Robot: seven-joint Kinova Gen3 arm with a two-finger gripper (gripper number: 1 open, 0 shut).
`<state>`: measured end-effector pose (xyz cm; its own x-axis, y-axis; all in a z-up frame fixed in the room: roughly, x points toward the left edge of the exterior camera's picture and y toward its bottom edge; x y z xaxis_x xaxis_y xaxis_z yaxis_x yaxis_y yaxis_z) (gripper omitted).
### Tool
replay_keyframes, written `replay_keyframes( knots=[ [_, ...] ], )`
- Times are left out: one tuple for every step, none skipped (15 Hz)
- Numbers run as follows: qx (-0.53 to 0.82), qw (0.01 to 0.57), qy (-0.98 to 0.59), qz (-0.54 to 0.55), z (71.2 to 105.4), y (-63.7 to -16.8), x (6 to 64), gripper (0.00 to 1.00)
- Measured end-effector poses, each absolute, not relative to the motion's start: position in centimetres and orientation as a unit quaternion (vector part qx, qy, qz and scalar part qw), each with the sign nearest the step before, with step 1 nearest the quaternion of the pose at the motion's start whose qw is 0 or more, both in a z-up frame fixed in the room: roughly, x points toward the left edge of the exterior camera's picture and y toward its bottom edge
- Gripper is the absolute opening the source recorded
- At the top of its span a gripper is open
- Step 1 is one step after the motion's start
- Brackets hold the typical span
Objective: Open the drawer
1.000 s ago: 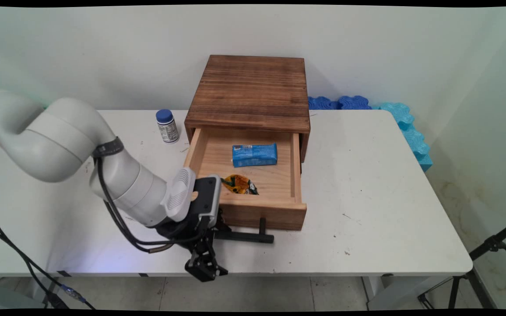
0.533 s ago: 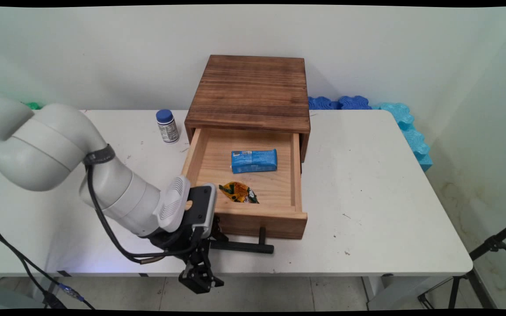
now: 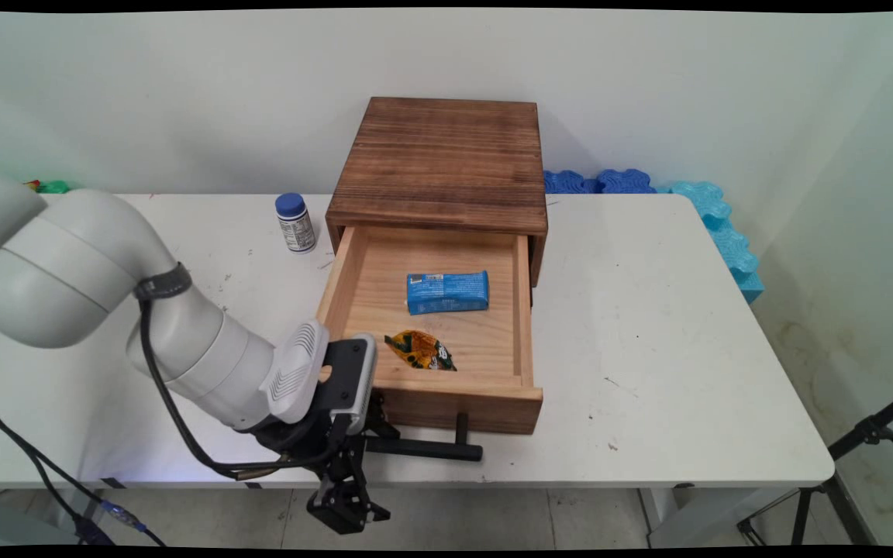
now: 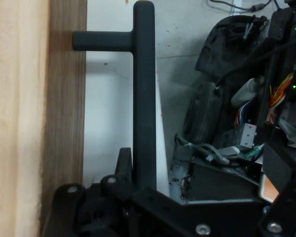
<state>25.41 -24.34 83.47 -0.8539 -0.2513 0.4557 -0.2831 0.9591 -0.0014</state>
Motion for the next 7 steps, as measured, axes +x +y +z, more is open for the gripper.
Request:
replay_keyframes(
  knots=[
    [0.138, 0.232, -0.962, 0.034, 83.50, -24.21, 25.41, 1.00],
    [0.138, 0.232, -0.962, 0.033, 83.53, -24.13, 25.42, 1.00],
    [0.136, 0.233, -0.962, 0.033, 83.57, -24.00, 25.43, 1.00],
    [0.135, 0.233, -0.962, 0.033, 83.60, -23.92, 25.43, 1.00],
    [0.133, 0.234, -0.963, 0.034, 83.65, -23.84, 25.44, 1.00],
    [0.130, 0.235, -0.963, 0.036, 83.70, -23.81, 25.42, 1.00],
    [0.127, 0.236, -0.963, 0.038, 83.75, -23.80, 25.39, 1.00]
  ],
)
